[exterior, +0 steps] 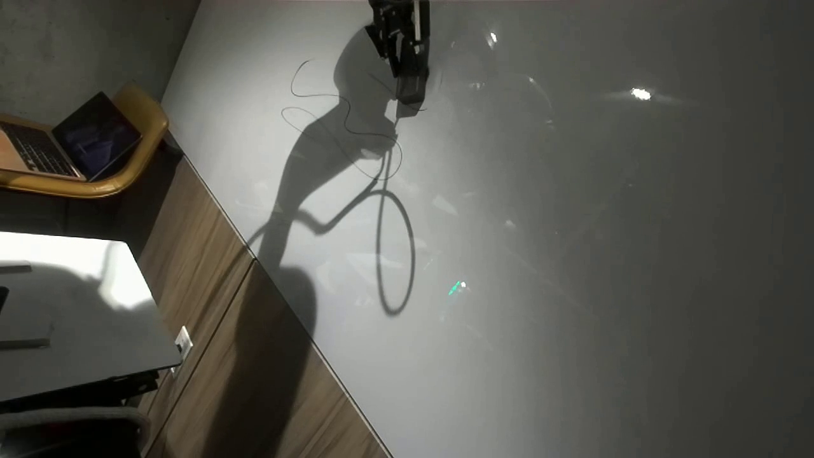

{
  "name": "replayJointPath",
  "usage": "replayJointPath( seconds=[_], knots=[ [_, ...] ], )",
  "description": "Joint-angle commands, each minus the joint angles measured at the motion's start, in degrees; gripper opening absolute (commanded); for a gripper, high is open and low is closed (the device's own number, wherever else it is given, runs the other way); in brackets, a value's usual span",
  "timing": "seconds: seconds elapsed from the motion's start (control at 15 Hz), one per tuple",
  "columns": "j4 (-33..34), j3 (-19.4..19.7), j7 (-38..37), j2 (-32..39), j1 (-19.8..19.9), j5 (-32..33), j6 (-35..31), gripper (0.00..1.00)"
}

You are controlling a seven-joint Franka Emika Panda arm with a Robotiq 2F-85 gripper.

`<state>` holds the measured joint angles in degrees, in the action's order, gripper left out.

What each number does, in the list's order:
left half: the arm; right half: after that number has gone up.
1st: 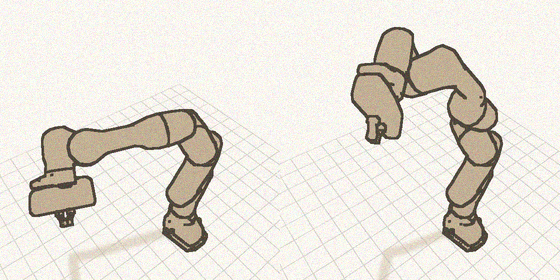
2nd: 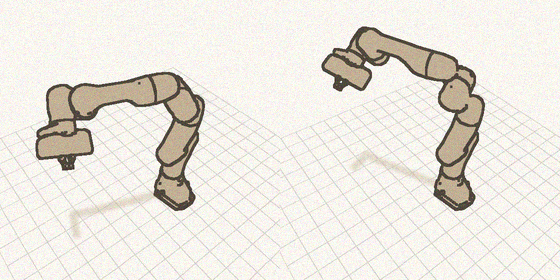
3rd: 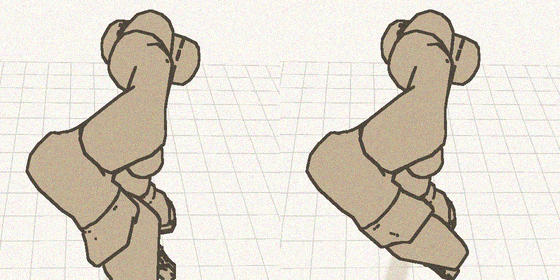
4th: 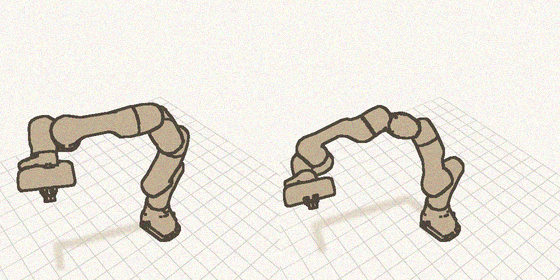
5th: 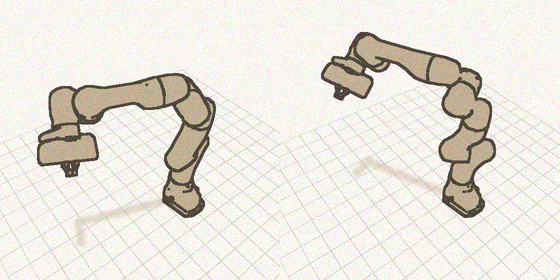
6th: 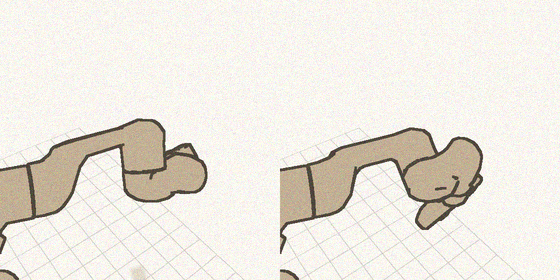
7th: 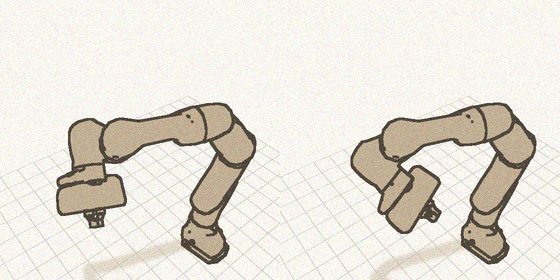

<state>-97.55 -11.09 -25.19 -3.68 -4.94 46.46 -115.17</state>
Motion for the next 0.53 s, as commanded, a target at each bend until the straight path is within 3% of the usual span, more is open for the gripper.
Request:
replayJointPath(
  seconds=[0.0,0.47],
  knots=[
    [11.2,-2.7,0.3,9.0,-4.3,2.3,1.3,0.27],
    [25.0,-5.5,2.3,17.2,-13.5,6.9,11.4,0.27]
  ],
)
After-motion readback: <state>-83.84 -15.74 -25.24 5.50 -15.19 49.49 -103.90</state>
